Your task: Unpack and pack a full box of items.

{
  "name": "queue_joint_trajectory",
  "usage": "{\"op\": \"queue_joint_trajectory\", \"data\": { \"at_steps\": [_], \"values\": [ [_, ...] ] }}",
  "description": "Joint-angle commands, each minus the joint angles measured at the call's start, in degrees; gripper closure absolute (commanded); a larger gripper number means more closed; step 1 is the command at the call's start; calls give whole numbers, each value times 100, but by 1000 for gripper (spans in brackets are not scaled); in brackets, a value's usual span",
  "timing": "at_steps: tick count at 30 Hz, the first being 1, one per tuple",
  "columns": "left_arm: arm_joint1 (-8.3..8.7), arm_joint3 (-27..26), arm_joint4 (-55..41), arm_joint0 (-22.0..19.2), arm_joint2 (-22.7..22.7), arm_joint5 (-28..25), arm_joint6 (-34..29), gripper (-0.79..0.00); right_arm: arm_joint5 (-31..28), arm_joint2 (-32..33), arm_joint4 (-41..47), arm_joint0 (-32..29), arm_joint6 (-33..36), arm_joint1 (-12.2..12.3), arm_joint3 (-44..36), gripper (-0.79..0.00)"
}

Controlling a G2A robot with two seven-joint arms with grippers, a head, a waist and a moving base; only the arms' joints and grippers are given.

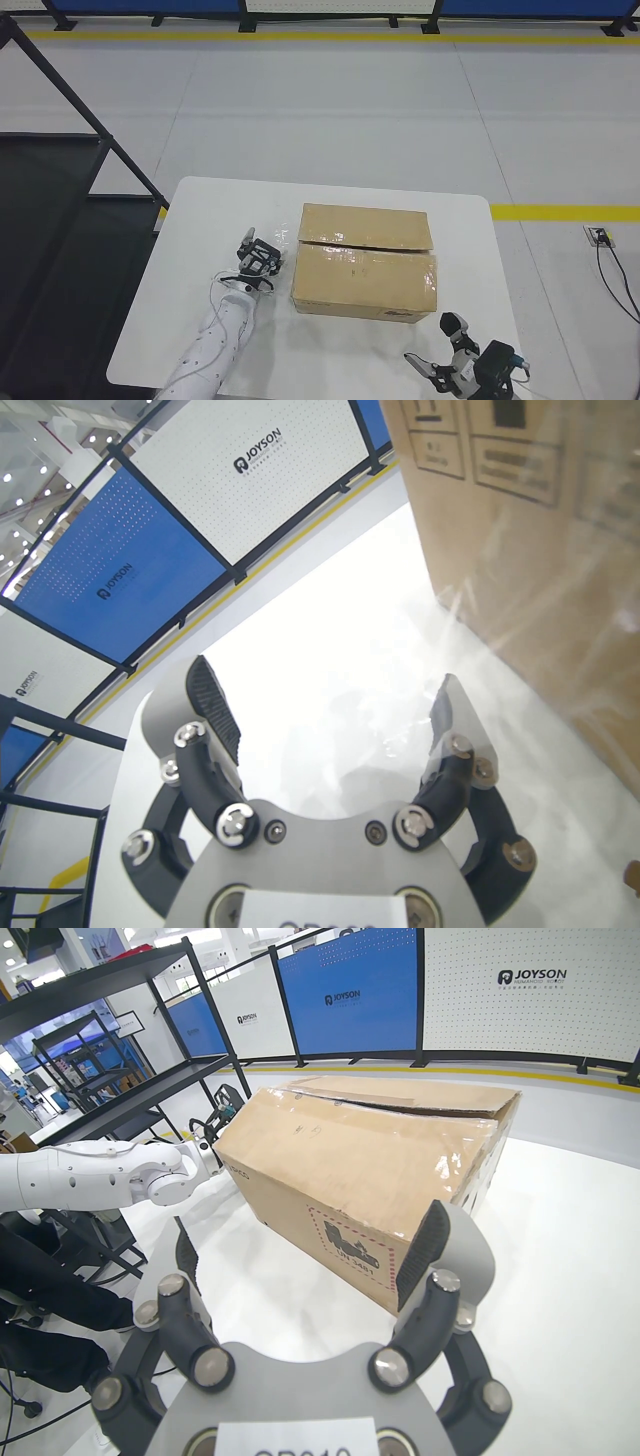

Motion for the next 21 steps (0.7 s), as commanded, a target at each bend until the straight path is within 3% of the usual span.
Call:
{"op": "queue_joint_trajectory", "data": {
  "at_steps": [1,8,14,21],
  "values": [
    [-44,99,-190,-94,-11,131,11,-785,9,13,-19,-43,-29,1,-21,-785],
    [-85,114,-861,-101,-331,829,379,-785,10,65,-37,-134,-95,7,-44,-785],
    [-62,-360,-1179,234,-585,1169,698,-785,-28,53,-13,-62,-49,11,-14,-785],
    [-37,-1023,-1046,680,-700,1659,626,-785,-102,36,22,70,35,18,42,-785]
  ]
}}
